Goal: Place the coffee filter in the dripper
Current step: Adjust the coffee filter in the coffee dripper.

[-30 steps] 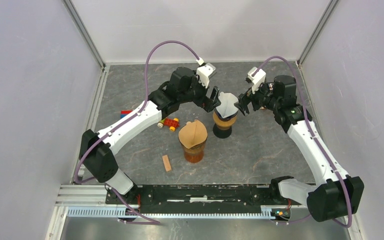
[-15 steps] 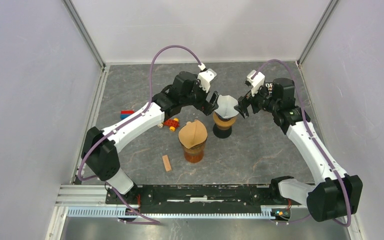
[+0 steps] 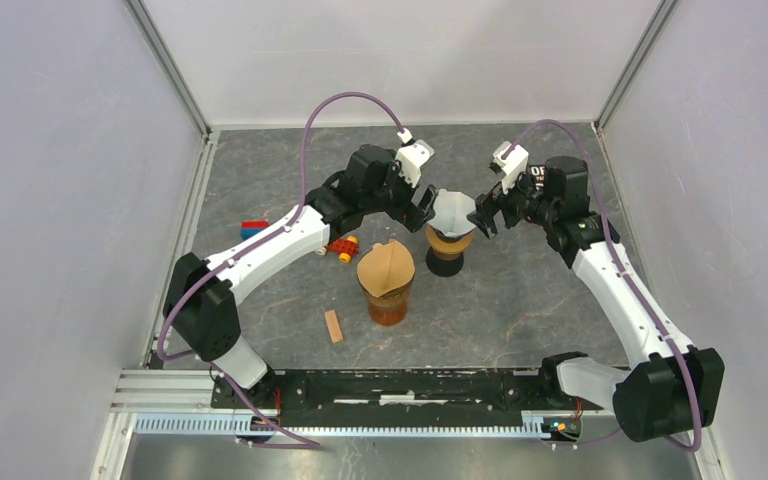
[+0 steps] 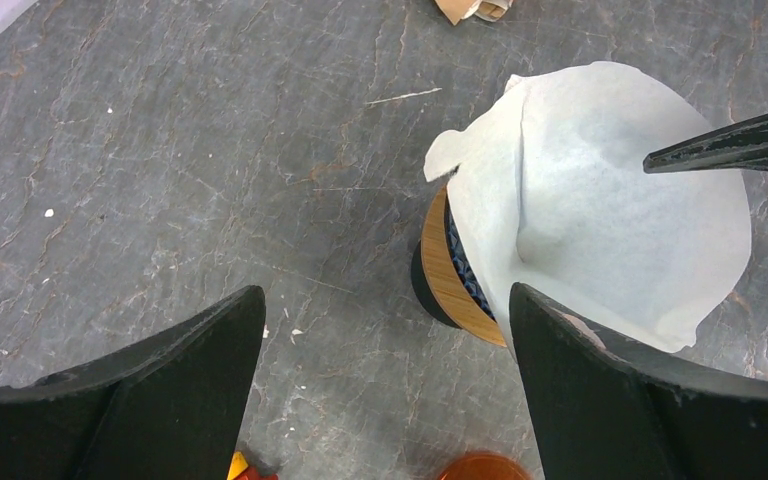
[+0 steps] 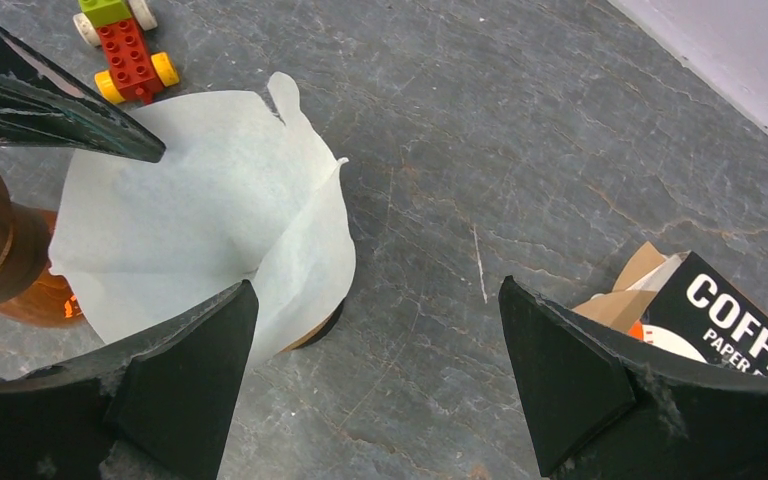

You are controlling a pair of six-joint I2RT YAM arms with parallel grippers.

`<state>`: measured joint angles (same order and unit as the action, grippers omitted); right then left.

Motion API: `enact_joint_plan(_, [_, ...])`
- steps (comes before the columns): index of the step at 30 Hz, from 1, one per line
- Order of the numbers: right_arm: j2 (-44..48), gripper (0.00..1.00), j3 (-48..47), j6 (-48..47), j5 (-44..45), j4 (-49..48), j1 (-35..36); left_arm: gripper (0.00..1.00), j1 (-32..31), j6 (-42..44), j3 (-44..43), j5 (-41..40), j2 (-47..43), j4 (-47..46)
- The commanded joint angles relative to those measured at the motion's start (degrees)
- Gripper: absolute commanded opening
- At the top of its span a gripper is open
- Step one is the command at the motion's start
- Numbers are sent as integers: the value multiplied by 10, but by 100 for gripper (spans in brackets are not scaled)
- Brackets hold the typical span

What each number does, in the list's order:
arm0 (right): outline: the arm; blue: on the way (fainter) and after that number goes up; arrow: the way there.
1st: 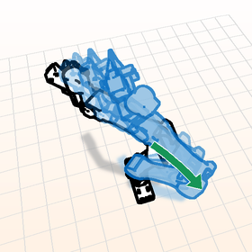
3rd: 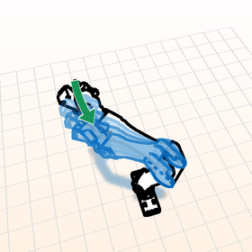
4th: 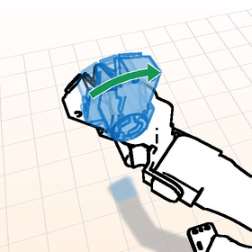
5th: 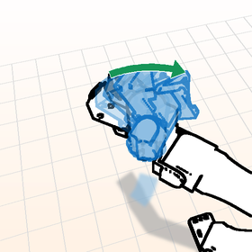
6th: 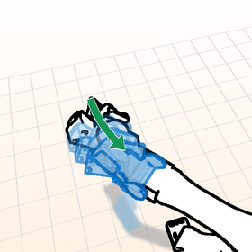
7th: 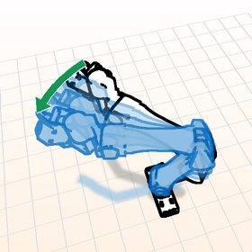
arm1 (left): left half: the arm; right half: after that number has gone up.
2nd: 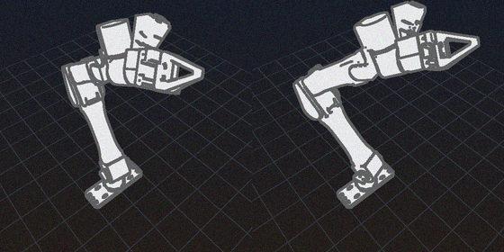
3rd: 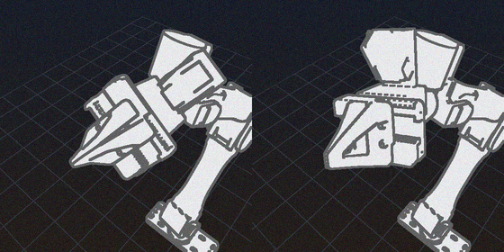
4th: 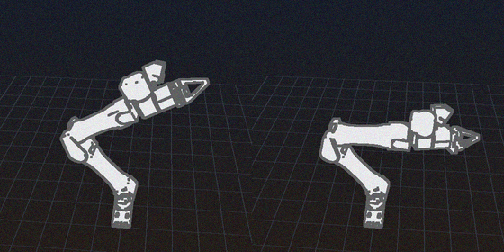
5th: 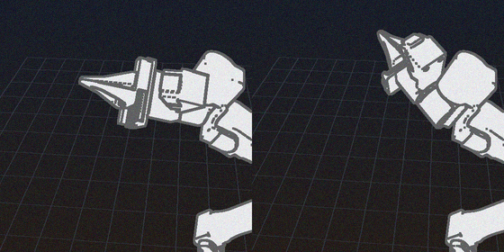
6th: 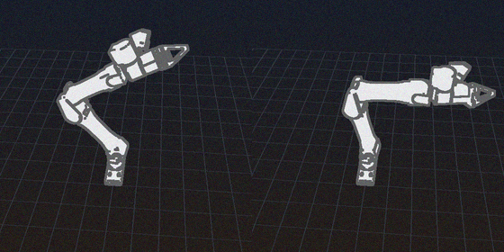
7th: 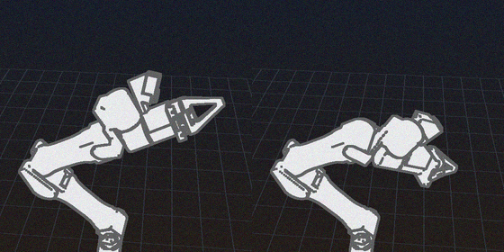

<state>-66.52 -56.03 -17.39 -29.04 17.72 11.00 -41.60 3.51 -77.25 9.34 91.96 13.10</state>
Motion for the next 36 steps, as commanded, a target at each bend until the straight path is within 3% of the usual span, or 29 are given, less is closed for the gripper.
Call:
enact_joint_plan(1, [-4,98,-37,3,-25,-1,-3,98,-1,22,-24,2,-5,-17])
enact_joint_plan(18, [-9,98,-79,8,-39,18,-3,100,-1,22,-46,15,-18,-12])
enact_joint_plan(36, [7,98,6,-16,-20,-3,-3,100,-1,35,9,12,-24,-32])
